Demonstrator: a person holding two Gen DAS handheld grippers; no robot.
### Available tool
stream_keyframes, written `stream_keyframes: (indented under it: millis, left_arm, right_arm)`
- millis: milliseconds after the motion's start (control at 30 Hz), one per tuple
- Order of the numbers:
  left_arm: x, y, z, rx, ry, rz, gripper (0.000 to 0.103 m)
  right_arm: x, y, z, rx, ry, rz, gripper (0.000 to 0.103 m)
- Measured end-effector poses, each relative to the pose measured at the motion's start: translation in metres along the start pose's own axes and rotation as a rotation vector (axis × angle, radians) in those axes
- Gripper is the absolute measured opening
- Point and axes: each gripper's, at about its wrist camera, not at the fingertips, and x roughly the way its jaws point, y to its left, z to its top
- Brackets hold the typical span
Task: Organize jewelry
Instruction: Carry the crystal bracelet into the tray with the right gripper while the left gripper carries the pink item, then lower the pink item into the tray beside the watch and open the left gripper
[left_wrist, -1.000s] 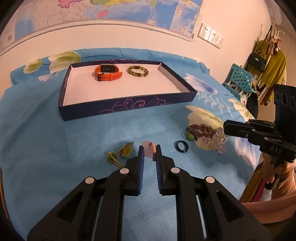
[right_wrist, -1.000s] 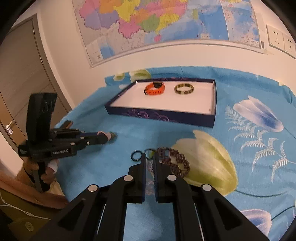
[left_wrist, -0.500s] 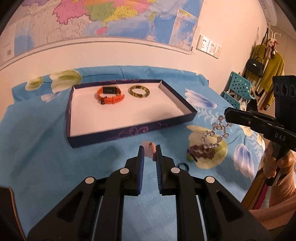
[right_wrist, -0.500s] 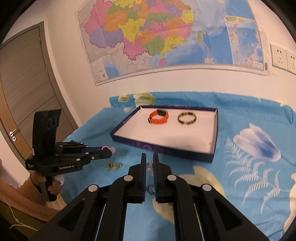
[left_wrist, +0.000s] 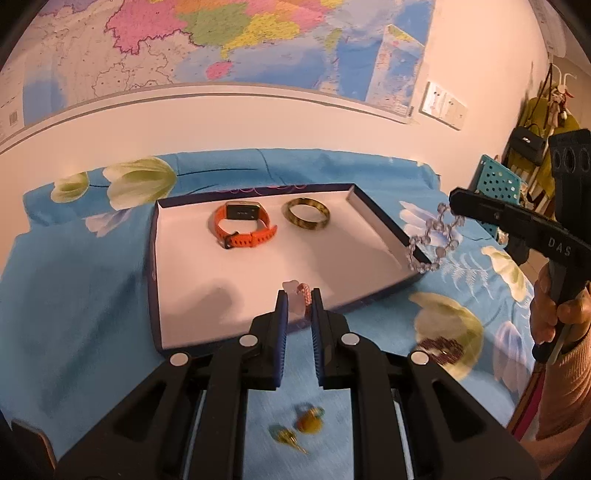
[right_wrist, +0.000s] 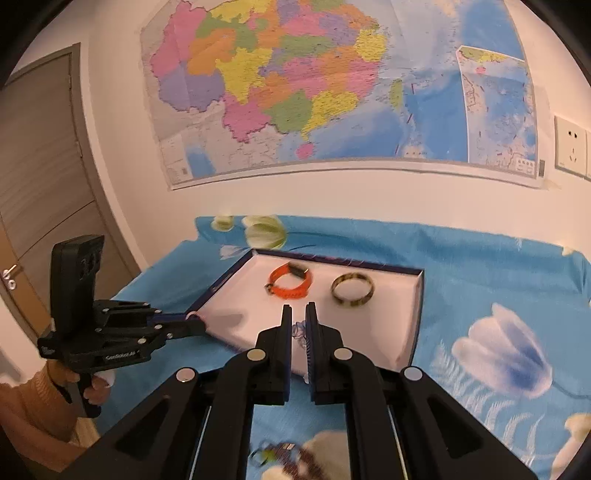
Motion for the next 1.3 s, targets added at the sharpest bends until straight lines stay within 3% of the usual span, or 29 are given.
stream_keyframes:
  millis: [500,1300]
  left_arm:
    - [0.057,0.024,0.028,-0.027,0.073,0.038,0.013]
    - [0.108,0.041,0.037,-0.049,0.166,0.092,0.013]
  right_arm:
    - [0.08,-0.025,0.019,0.045,0.057,-0.023,0.006]
    - [0.132,-0.041,0.006,0.093,0.187,0.012,0.007]
